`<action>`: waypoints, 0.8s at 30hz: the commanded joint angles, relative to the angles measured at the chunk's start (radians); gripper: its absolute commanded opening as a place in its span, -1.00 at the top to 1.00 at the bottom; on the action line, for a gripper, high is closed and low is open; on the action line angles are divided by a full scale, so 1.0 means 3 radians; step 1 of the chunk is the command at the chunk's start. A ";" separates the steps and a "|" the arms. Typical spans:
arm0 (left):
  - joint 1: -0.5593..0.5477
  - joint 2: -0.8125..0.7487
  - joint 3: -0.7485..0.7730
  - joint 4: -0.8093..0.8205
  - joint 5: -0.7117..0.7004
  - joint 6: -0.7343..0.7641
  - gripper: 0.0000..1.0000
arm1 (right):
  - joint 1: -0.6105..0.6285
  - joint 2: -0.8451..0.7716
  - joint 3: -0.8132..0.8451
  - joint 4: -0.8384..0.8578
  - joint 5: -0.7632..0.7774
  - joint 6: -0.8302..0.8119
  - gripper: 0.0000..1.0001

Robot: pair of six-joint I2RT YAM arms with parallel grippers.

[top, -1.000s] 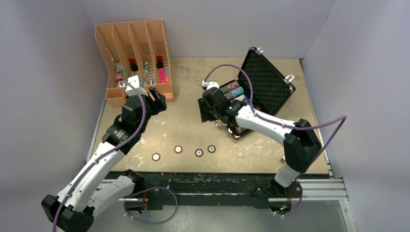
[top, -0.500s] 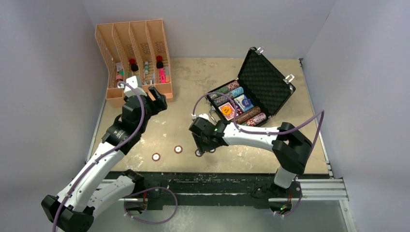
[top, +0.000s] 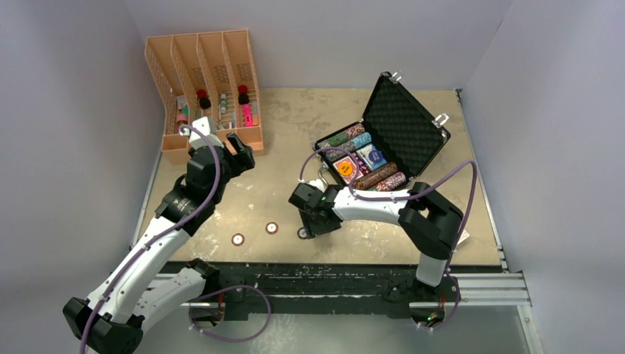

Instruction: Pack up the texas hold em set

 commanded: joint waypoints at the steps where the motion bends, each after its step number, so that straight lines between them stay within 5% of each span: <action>1: 0.0005 -0.0031 0.0057 0.0087 -0.0040 -0.0045 -0.47 | -0.0088 -0.0006 0.0036 -0.0137 0.0065 0.0021 -0.15; 12: 0.0005 -0.0031 0.0028 0.0111 -0.0075 -0.0011 -0.47 | -0.0295 0.0208 0.0153 -0.0160 -0.0092 -0.0271 -0.13; 24: 0.0002 -0.0136 -0.0057 0.0124 -0.0049 0.0006 -0.47 | -0.0297 0.0458 0.0246 -0.0368 -0.0262 -0.0382 0.24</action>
